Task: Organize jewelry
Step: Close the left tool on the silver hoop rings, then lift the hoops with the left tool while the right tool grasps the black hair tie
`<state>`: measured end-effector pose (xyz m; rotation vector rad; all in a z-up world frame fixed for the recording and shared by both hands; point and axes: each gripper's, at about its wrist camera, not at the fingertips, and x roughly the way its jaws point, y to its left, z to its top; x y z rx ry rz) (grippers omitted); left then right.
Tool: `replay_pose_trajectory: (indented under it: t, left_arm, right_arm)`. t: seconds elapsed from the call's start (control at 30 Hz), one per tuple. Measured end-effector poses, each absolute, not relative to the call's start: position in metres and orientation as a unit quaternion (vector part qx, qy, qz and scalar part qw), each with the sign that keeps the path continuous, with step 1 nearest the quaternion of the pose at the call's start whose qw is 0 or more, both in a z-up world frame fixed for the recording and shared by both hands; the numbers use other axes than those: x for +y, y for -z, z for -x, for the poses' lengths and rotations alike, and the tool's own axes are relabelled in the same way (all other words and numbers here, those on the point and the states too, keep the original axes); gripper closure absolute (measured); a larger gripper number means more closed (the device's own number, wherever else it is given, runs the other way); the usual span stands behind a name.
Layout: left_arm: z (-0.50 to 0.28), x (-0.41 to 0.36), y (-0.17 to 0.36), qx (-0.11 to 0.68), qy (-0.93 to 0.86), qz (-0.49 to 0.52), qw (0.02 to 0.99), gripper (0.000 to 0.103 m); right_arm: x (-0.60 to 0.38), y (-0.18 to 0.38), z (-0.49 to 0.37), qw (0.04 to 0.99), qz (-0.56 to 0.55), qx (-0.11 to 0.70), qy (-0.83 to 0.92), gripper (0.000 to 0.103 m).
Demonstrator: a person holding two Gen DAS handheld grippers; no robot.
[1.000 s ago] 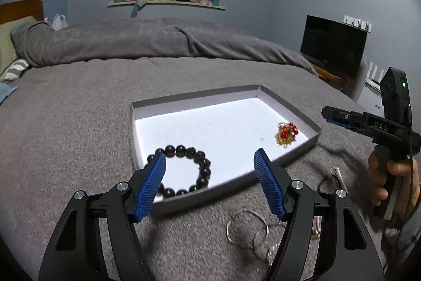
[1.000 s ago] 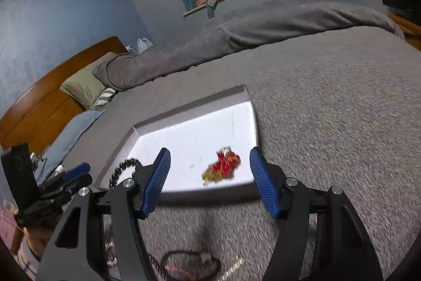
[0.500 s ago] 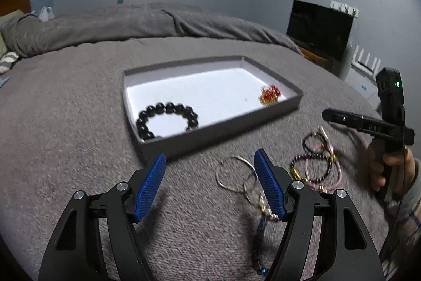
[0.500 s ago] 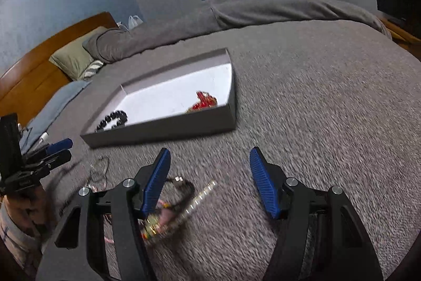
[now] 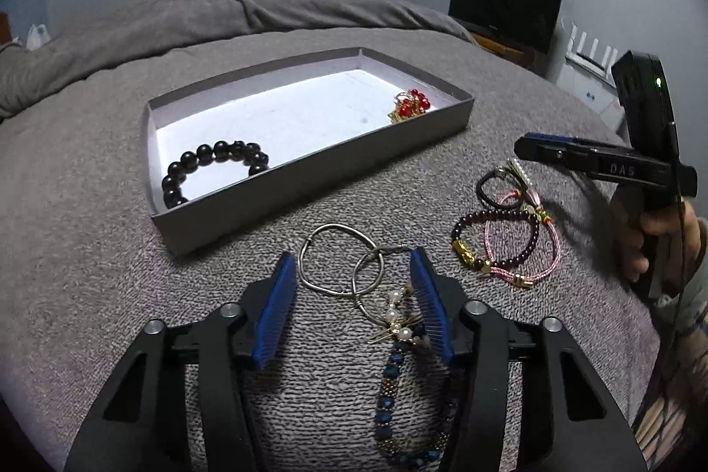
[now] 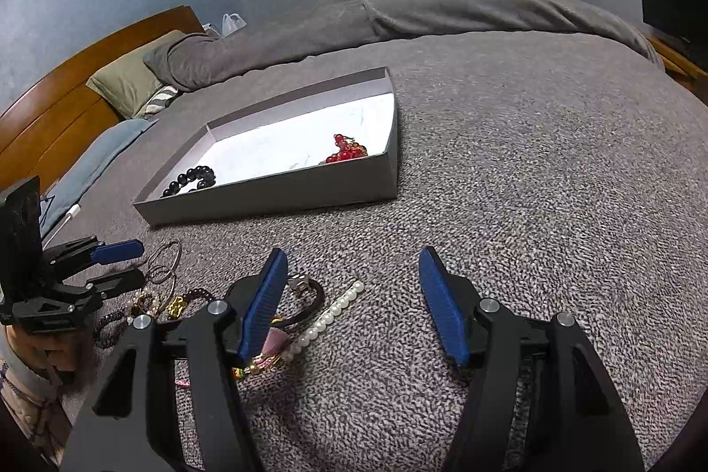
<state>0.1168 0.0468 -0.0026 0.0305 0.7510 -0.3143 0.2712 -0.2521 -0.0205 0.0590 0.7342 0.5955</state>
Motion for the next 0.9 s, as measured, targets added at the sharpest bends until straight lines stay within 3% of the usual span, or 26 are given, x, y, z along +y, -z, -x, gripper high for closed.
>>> replay_pose_trajectory:
  t: [0.23, 0.4, 0.53, 0.73, 0.9]
  left_arm:
    - [-0.113, 0.034, 0.002, 0.362, 0.165, -0.04, 0.916, 0.057]
    - [-0.123, 0.033, 0.009, 0.381, 0.151, -0.041, 0.911, 0.086]
    - [-0.125, 0.031, 0.01, 0.378, 0.146, -0.052, 0.913, 0.099]
    - [-0.119, 0.045, -0.01, 0.336, 0.124, -0.037, 0.933, 0.1]
    - [-0.12, 0.068, -0.023, 0.321, 0.102, -0.013, 0.941, 0.1]
  right_arm:
    - [-0.249, 0.022, -0.269, 0.889, -0.021, 0.355, -0.289, 0.041]
    - [-0.249, 0.022, -0.267, 0.888, -0.021, 0.356, -0.291, 0.041]
    - [-0.252, 0.023, -0.267, 0.887, -0.024, 0.357, -0.291, 0.041]
    - [-0.255, 0.023, -0.267, 0.886, -0.029, 0.358, -0.294, 0.042]
    - [-0.253, 0.025, -0.268, 0.88, -0.025, 0.369, -0.299, 0.054]
